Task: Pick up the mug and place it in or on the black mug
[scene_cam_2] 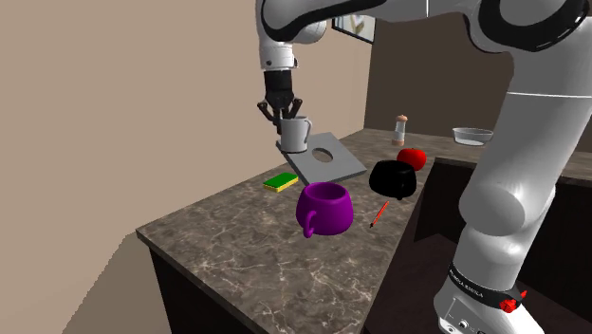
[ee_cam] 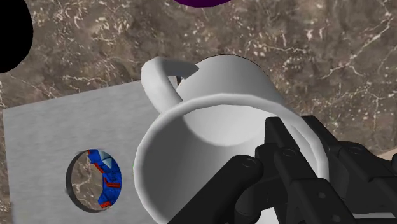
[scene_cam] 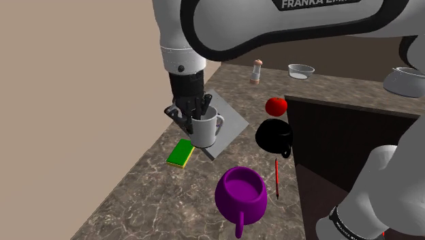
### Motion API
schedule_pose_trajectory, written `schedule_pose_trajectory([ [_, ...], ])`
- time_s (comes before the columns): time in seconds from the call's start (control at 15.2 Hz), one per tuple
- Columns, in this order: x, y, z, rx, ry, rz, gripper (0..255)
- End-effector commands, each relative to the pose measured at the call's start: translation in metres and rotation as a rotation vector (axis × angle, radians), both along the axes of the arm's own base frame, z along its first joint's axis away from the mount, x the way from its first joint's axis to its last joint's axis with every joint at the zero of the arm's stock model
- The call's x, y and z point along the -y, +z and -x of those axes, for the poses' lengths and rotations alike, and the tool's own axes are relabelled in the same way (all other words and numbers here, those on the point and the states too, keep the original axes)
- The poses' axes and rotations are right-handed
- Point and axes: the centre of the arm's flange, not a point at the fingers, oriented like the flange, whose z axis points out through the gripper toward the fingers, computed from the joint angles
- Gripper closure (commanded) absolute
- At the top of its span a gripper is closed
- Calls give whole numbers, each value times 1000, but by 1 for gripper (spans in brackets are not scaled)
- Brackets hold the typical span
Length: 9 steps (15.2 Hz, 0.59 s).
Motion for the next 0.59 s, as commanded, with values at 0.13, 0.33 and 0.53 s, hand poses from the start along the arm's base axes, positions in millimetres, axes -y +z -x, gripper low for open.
schedule_pose_trajectory([
  [0.13, 51, 2, 18, 0, 0, -1, 255],
  [0.33, 89, 4, 29, 0, 0, -1, 255],
  [0.53, 126, 6, 41, 0, 0, -1, 255],
])
